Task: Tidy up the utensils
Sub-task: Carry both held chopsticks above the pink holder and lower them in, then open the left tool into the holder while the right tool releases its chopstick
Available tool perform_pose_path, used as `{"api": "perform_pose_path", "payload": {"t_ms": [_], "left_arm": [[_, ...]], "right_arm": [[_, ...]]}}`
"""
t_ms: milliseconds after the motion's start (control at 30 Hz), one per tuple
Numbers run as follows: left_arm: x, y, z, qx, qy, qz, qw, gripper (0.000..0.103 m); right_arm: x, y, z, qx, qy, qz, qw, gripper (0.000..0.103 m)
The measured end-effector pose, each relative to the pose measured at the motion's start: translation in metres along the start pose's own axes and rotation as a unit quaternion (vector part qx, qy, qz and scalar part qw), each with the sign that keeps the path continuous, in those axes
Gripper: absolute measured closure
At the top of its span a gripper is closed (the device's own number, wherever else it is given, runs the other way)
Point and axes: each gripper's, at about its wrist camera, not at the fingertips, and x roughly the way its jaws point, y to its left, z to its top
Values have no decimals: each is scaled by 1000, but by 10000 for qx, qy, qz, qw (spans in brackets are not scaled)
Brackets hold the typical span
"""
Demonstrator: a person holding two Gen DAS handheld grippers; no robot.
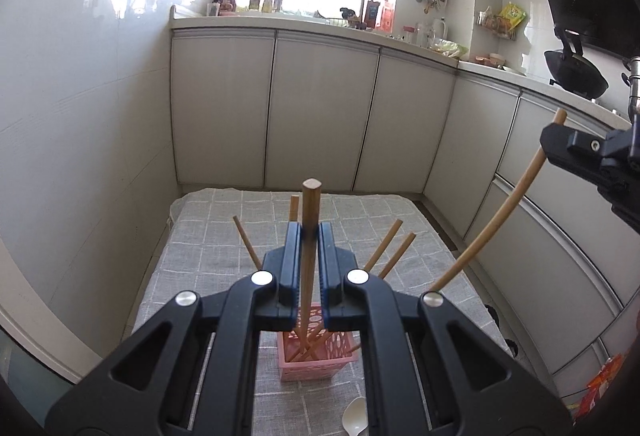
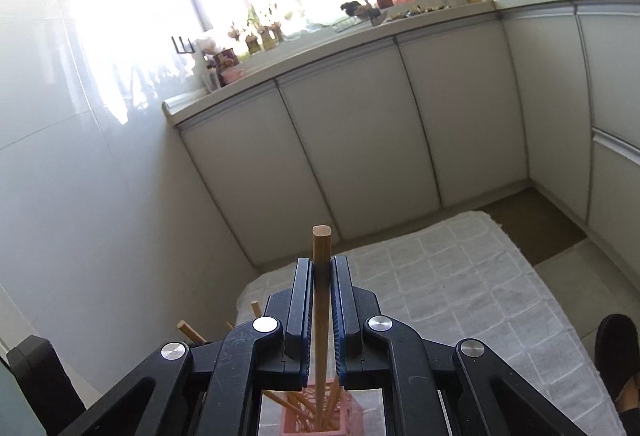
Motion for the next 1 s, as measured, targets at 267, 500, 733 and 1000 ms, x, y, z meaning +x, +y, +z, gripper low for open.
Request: {"api": "perform_pose_path", "payload": {"t_ms": [267,500,733,1000], "left_arm": [[4,4,-5,-38,234,5,9997,92],[3,9,-3,-253,346,-71,9991,73],[-7,5,-2,-220,403,-87,9989,59],[-25,6,-4,-479,610,-259,9966,25]], "right_arm": [[48,-8,-20,3,315,-163,9994,95],[81,-14,-35,-29,813,-162,9966,94],[63,-24,-27,116,917,-48,9957,70],[12,-42,-29,-10,999,-233,9947,47]]}}
